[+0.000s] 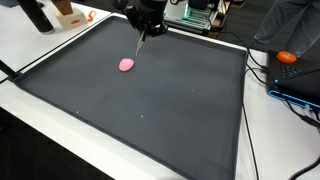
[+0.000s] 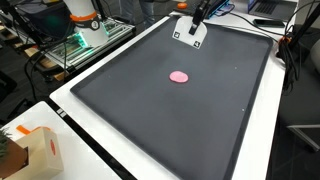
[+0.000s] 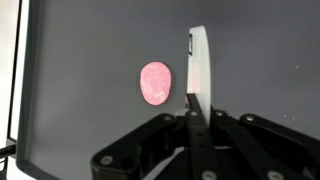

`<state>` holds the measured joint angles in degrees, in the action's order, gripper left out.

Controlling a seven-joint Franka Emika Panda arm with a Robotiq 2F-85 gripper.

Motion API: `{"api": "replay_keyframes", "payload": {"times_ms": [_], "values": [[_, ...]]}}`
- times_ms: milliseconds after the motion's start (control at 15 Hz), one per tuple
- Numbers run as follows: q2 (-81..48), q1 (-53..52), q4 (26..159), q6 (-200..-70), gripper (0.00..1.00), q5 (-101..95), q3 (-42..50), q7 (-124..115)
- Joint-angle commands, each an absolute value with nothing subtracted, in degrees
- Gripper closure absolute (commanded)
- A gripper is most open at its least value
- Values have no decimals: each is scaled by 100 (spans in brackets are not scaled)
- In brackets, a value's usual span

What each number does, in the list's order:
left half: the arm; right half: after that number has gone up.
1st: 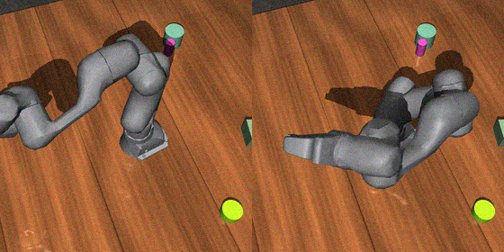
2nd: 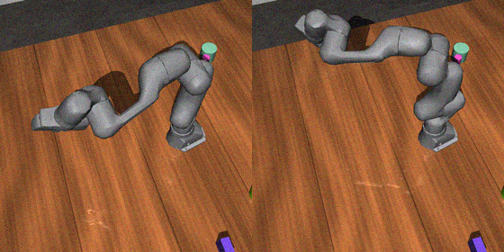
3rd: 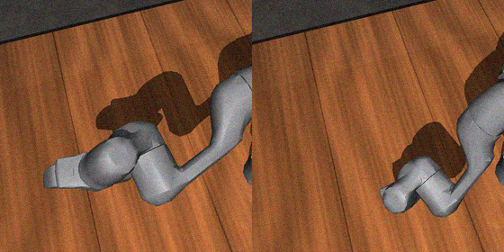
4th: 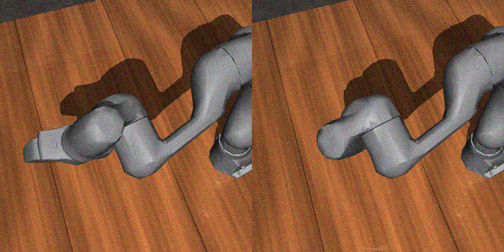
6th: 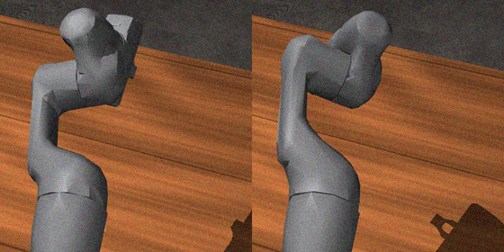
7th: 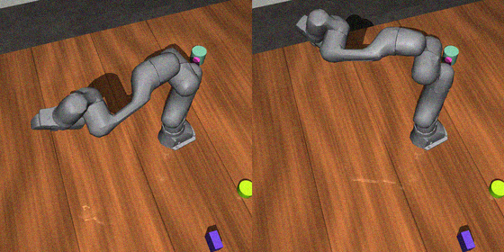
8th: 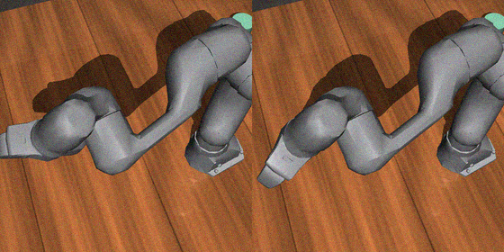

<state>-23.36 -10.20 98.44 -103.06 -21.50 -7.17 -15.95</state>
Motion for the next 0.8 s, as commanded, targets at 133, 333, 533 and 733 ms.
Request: {"api": "replay_keyframes", "payload": {"times_ms": [133,333,533,733], "values": [[-3134,-1384,9115,-9908,99,-2294,-470,-1523],[-3403,-1468,8886,-9836,99,-2257,-378,-1494],[-3591,-1502,8659,-9816,99,-2207,-319,-1461],[-3706,-1515,8469,-9827,99,-2205,-256,-1429]]}}
